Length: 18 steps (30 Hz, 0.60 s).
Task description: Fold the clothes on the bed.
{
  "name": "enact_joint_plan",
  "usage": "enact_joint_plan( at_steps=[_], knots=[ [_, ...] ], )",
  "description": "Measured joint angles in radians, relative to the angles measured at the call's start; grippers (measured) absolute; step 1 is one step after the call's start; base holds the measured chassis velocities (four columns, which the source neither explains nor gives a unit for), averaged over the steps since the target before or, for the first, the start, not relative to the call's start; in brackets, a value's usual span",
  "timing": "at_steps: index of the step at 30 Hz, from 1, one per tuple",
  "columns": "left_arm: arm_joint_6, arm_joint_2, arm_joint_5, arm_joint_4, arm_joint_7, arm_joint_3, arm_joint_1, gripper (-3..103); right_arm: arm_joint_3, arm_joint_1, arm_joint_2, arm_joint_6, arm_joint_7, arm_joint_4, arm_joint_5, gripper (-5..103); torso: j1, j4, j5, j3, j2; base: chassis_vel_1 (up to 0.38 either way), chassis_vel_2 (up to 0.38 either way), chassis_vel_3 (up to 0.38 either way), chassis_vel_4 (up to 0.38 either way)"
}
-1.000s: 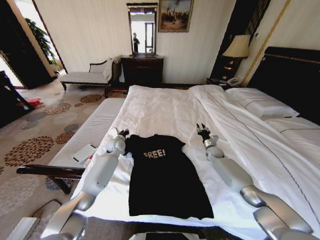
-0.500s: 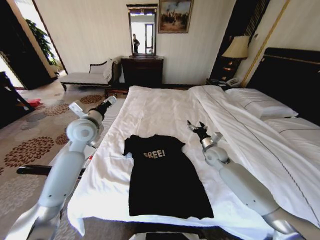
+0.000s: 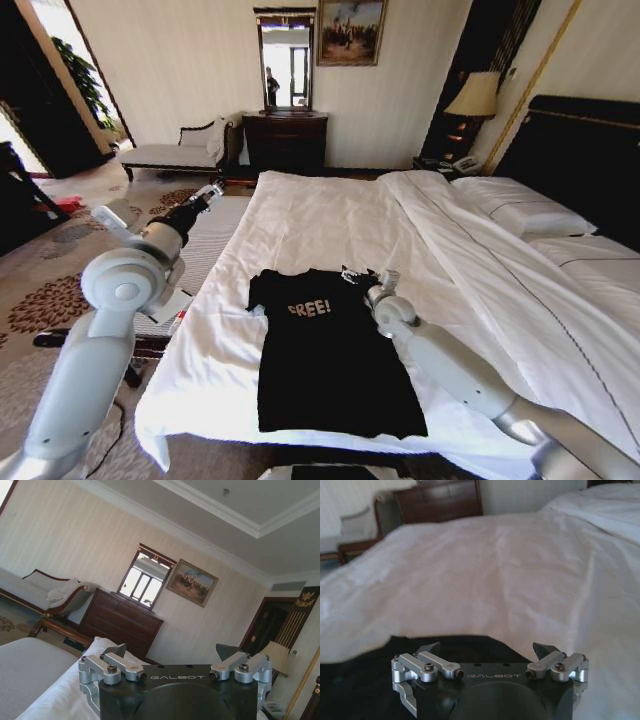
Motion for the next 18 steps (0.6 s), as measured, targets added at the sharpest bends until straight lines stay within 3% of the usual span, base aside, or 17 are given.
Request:
enact_joint_plan(
  at_steps=[9, 18],
  knots=[
    [0.01, 0.001, 0.03, -0.007, -0.006, -0.01, 0.039, 100, -0.05, 0.018, 0.038, -0.133, 0.154, -0.083, 0.011, 100, 0.0, -0.0001, 0.0001, 0.0, 0.0, 0.0, 0.0, 0.0, 0.0],
    [0.013, 0.001, 0.044, -0.005, -0.01, -0.011, 0.058, 100, -0.038, 0.011, 0.059, -0.098, 0.145, -0.075, 0.004, 100, 0.0, 0.0001, 0.0001, 0.0, 0.0, 0.0, 0.0, 0.0, 0.0]
  ],
)
